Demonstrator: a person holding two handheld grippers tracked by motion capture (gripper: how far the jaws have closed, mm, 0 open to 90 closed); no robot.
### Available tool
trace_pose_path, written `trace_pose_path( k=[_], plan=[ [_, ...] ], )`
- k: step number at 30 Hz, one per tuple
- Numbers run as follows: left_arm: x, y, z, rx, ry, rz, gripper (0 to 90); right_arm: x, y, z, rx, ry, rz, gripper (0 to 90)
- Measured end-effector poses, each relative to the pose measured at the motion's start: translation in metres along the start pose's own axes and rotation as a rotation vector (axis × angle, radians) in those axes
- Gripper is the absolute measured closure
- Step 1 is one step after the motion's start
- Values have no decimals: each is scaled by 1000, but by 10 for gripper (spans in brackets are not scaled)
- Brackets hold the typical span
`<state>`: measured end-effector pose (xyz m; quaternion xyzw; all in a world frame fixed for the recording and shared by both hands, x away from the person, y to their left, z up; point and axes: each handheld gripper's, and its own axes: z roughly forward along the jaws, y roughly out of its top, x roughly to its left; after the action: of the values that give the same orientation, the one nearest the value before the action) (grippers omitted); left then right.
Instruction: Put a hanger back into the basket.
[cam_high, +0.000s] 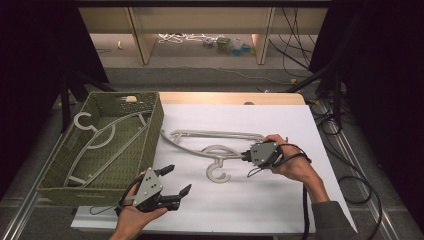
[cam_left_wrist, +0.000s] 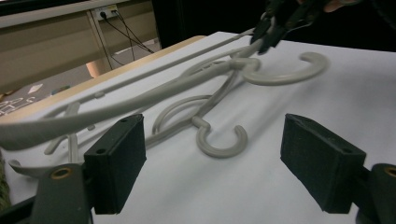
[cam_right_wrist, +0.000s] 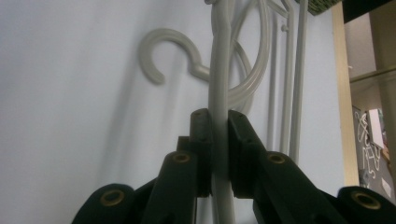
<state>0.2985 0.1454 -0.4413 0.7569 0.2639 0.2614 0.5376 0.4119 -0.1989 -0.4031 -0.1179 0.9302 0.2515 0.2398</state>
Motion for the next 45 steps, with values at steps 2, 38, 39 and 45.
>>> trace_pose_path(
  k=[2, 38, 39, 45],
  plan=[
    [1, 4, 8, 17, 4, 27, 238, 5, 3, -5, -2, 6, -16, 825],
    [-21, 16, 72, 198, -169, 337, 634, 35, 15, -25, -24, 89, -38, 825],
    [-21, 17, 71, 203, -174, 344, 640, 34, 15, -24, -39, 85, -63, 825],
    [-21, 23, 69, 229, -179, 418, 684, 32, 13, -24, -67, 106, -54, 820]
  ],
)
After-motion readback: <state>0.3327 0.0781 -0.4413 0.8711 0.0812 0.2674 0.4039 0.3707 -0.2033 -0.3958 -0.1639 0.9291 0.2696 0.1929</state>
